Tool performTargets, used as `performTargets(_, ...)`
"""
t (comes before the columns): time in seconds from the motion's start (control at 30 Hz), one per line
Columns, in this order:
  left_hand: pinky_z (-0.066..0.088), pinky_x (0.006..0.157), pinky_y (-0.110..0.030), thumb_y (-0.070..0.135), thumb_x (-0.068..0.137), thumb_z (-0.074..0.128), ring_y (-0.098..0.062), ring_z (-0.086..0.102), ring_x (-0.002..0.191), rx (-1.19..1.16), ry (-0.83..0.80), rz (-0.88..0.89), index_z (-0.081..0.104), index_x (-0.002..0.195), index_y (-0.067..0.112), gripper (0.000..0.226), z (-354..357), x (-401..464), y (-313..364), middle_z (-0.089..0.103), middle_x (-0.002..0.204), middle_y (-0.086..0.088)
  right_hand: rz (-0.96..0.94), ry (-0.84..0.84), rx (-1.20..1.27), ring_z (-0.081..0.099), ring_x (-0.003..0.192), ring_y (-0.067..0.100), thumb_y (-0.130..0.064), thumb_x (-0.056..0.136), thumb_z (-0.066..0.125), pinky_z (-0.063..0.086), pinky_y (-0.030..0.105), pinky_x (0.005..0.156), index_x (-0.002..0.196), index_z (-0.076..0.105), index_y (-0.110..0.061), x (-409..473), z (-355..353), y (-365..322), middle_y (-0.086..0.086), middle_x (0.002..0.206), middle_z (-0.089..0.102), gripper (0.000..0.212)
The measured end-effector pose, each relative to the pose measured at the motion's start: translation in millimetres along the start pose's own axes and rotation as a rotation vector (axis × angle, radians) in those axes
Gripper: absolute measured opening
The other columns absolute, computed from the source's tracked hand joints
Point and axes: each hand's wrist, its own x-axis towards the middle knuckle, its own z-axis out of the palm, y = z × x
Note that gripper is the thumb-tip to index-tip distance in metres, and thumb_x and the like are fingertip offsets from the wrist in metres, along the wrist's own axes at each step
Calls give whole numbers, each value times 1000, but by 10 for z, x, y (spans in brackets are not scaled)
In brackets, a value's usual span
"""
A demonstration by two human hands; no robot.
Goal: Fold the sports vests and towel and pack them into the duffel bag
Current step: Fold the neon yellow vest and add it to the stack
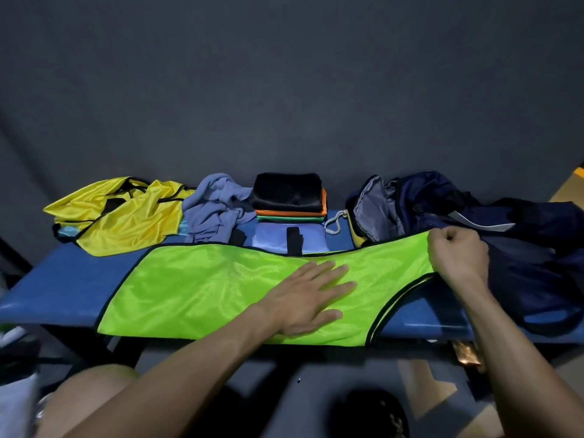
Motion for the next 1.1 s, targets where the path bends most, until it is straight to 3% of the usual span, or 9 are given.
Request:
performTargets(0.17,4,125,-50,76,94,39,-27,-4,157,-73,-70,10,-6,160,45,85,15,288,17,-15,170,4,73,14,18,55,71,40,-30,87,51,44,44,72,61,54,-4,-18,-160,27,15,63,58,37)
performTargets(0.27,7,124,-47,78,92,41,-25,-1,156,-140,-84,24,-4,159,47,86,-12,351,55,-12,170,7,56,-18,170,40,60,25,-26,87,56,33,38,62,57,38,-17,-68,-203,-126,2,58,39,37)
performTargets(0.4,31,119,-42,61,101,46,-18,29,147,-248,46,-36,29,158,34,65,-192,269,-58,30,163,3,-60,-190,424,30,48,10,-16,92,61,24,28,47,63,44,-20,-271,-77,-577,-2,59,34,33)
performTargets(0.5,51,95,-39,34,103,53,-16,57,120,-261,182,-91,59,137,25,36,-463,0,-250,58,135,5,-98,-429,561,42,51,18,-18,92,62,32,25,45,74,62,-11,-477,255,-924,10,63,46,20)
performTargets(0.63,55,79,-39,18,94,62,-22,67,100,-214,357,-465,70,108,22,17,-779,-664,-930,72,108,4,-183,-628,523,48,33,23,-19,96,60,35,22,35,64,56,-13,-763,794,-1395,15,50,50,33)
performTargets(0.73,52,79,-39,28,95,65,-33,65,105,-115,195,-925,68,112,20,18,-818,-1356,-1553,69,113,-4,-231,-763,503,53,33,20,-17,98,58,46,26,36,72,57,-9,-1034,1191,-1783,13,47,53,28)
performTargets(0.8,52,81,-39,34,94,70,-33,64,105,-190,131,-1039,67,115,16,28,-735,-1723,-1765,68,113,-7,-237,-842,486,57,34,20,-16,98,57,48,27,36,76,55,-8,-1215,1428,-1969,10,44,53,24)
performTargets(0.93,50,77,-38,36,92,74,-29,62,92,-364,169,-901,71,107,10,30,-598,-1955,-1807,68,98,-7,-224,-901,473,60,37,22,-18,99,58,54,31,42,80,56,-5,-1409,1764,-2019,8,42,55,23)
performTargets(1.1,50,74,-40,32,92,73,-24,58,89,-188,304,-787,72,100,19,15,-530,-1916,-1818,66,98,-1,-241,-848,425,63,41,27,-23,99,59,54,35,47,84,58,0,-1374,1932,-1966,8,45,59,27)
